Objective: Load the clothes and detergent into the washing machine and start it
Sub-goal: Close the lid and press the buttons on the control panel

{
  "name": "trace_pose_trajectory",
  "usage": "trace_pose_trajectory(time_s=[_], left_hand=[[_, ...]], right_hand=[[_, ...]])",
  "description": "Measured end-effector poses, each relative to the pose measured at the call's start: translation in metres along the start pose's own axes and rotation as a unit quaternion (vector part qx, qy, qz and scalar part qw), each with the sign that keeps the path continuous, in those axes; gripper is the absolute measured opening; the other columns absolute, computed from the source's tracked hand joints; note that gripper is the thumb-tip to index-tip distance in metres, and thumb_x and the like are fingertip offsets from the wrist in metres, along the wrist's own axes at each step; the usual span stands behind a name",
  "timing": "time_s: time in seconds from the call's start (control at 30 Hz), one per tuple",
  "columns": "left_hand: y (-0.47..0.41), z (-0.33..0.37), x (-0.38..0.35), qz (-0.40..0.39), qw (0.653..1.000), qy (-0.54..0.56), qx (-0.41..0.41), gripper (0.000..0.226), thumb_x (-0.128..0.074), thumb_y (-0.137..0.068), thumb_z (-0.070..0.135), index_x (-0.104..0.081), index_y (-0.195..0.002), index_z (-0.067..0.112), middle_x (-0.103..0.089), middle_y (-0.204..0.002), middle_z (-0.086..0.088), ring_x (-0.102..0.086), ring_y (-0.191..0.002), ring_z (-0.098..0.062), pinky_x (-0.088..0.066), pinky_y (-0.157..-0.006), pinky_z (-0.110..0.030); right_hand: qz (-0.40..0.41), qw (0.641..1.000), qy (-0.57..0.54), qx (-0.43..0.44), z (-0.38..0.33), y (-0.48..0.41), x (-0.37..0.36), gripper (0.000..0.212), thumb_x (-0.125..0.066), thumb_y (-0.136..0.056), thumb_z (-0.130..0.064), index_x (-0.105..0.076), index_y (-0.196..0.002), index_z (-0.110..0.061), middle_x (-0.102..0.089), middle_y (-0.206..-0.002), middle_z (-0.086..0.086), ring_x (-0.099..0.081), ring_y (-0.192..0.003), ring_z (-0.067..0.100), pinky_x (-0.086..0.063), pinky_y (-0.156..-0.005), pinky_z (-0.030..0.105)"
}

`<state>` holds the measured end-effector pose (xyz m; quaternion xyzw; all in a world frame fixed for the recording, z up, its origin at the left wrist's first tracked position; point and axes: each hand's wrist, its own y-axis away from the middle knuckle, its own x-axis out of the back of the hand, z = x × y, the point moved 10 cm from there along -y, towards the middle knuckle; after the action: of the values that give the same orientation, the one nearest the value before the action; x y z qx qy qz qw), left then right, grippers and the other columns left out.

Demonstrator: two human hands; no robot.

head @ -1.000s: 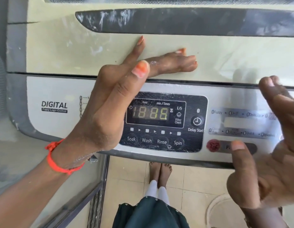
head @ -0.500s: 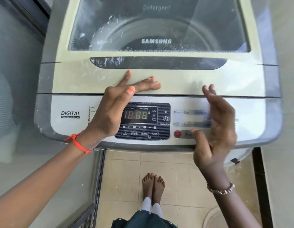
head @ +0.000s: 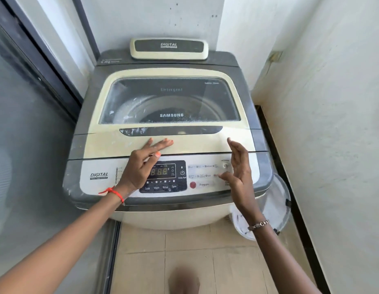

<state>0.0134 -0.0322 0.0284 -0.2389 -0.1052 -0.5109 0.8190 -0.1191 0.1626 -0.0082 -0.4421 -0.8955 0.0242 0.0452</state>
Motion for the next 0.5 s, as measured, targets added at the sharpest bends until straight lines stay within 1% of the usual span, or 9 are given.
trace_pose_trajectory(time_s=[0.03,0.1,0.13,0.2,0.27,0.33,0.37,0.47,0.5], left_hand=[[-0.008,0.000,-0.014,-0.006,1.000,-0.009,0.015,0.045,-0.033,-0.091,0.032,-0.054,-0.127,0.014,-0.055,-0.133,-0.006,-0.043,-0.131,-0.010,-0.016,-0.117,-0.026],[-0.005,-0.012,-0.021,-0.028,0.998,-0.045,0.030,0.043,-0.034,-0.091,0.031,-0.052,-0.127,0.015,-0.055,-0.132,-0.005,-0.043,-0.131,-0.006,-0.015,-0.117,-0.028],[-0.006,-0.019,-0.020,-0.012,0.998,-0.046,0.037,0.043,-0.034,-0.091,0.031,-0.052,-0.127,0.015,-0.055,-0.132,-0.005,-0.043,-0.131,-0.005,-0.015,-0.117,-0.027],[-0.008,-0.017,-0.019,-0.021,0.998,-0.047,0.032,0.043,-0.035,-0.091,0.032,-0.053,-0.127,0.015,-0.055,-0.132,-0.004,-0.043,-0.130,-0.004,-0.015,-0.117,-0.024],[-0.008,-0.016,-0.021,-0.019,0.998,-0.052,0.017,0.044,-0.035,-0.091,0.032,-0.054,-0.127,0.014,-0.055,-0.132,-0.004,-0.043,-0.130,-0.004,-0.015,-0.116,-0.023],[-0.009,-0.019,-0.022,-0.015,0.999,-0.047,0.017,0.044,-0.035,-0.091,0.032,-0.054,-0.126,0.014,-0.056,-0.131,-0.003,-0.043,-0.130,-0.003,-0.016,-0.116,-0.022],[-0.009,-0.020,-0.021,-0.013,0.999,-0.046,0.012,0.044,-0.035,-0.091,0.032,-0.054,-0.126,0.014,-0.056,-0.131,-0.002,-0.043,-0.130,-0.002,-0.016,-0.116,-0.022],[-0.009,-0.019,-0.022,-0.017,0.999,-0.049,0.008,0.044,-0.035,-0.091,0.033,-0.053,-0.127,0.015,-0.055,-0.130,0.001,-0.042,-0.130,-0.002,-0.016,-0.116,-0.021],[-0.008,-0.020,-0.022,-0.017,0.999,-0.049,0.008,0.044,-0.036,-0.091,0.033,-0.053,-0.127,0.015,-0.055,-0.130,0.002,-0.042,-0.130,-0.002,-0.015,-0.116,-0.021]], right_hand=[[-0.012,0.998,0.052,0.015,-0.002,0.002,0.002,0.078,-0.051,-0.065,0.005,-0.029,-0.139,-0.012,-0.034,-0.148,-0.002,-0.027,-0.139,0.006,-0.021,-0.115,0.024],[-0.038,0.991,0.129,0.020,0.004,0.001,0.013,0.079,-0.057,-0.072,-0.006,-0.024,-0.143,-0.016,-0.030,-0.150,-0.006,-0.023,-0.140,0.004,-0.019,-0.114,0.019],[-0.041,0.987,0.152,0.006,0.009,-0.001,0.019,0.080,-0.060,-0.073,-0.012,-0.024,-0.143,-0.019,-0.028,-0.150,-0.010,-0.023,-0.139,0.002,-0.019,-0.112,0.014],[-0.051,0.983,0.176,-0.021,0.013,-0.003,0.027,0.081,-0.064,-0.073,-0.022,-0.024,-0.142,-0.024,-0.028,-0.145,-0.021,-0.025,-0.133,-0.008,-0.022,-0.105,0.006],[-0.070,0.979,0.188,-0.037,0.016,-0.003,0.029,0.080,-0.067,-0.074,-0.027,-0.024,-0.141,-0.027,-0.029,-0.142,-0.024,-0.027,-0.130,-0.011,-0.025,-0.104,0.010],[-0.076,0.978,0.190,-0.048,0.020,-0.003,0.031,0.078,-0.069,-0.076,-0.026,-0.025,-0.140,-0.027,-0.029,-0.145,-0.018,-0.028,-0.132,-0.005,-0.025,-0.106,0.016],[-0.075,0.978,0.190,-0.052,0.021,-0.004,0.032,0.078,-0.071,-0.077,-0.023,-0.025,-0.140,-0.026,-0.029,-0.146,-0.016,-0.028,-0.133,-0.003,-0.025,-0.106,0.014],[-0.066,0.976,0.201,-0.050,0.022,-0.007,0.031,0.078,-0.072,-0.078,-0.013,-0.026,-0.140,-0.022,-0.029,-0.146,-0.013,-0.028,-0.131,-0.003,-0.022,-0.098,-0.002],[-0.062,0.976,0.201,-0.051,0.024,-0.008,0.031,0.079,-0.072,-0.077,-0.012,-0.026,-0.140,-0.022,-0.030,-0.146,-0.013,-0.029,-0.130,-0.003,-0.022,-0.095,-0.005]])
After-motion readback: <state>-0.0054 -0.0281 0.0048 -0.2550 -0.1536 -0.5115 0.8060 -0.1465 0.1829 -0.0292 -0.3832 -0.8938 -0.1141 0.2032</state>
